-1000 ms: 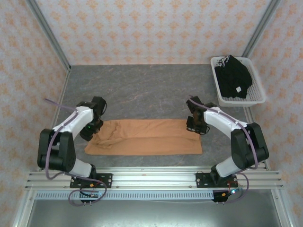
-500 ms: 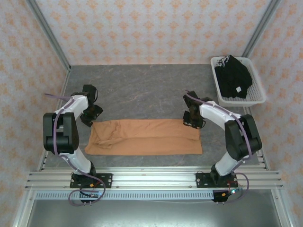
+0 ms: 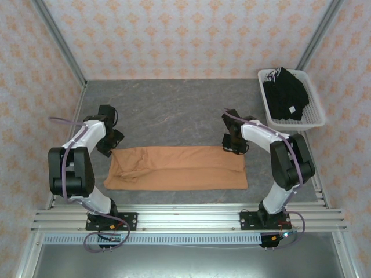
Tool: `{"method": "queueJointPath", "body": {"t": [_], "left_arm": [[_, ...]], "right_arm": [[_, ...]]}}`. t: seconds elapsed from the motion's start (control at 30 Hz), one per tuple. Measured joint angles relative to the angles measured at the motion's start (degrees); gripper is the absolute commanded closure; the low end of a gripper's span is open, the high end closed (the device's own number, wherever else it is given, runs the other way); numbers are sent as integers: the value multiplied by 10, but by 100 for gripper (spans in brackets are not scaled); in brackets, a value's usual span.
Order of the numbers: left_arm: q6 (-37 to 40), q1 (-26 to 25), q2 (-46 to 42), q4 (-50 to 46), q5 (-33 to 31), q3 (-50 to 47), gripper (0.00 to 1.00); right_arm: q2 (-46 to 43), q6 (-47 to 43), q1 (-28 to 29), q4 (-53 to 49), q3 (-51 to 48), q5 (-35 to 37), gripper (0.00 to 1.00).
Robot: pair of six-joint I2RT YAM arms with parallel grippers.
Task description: Fold and stack the t-shirts
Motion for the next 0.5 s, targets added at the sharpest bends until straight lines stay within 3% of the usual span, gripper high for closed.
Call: {"method": "queueJointPath", "body": {"t": [0.3, 0.5], "left_arm": [[0, 2, -3, 19, 12, -48, 56], [7, 5, -3, 52, 19, -57, 80]], "right_arm": [[10, 0, 0, -3, 0, 0, 79], [18, 0, -3, -7, 0, 0, 79]]}}
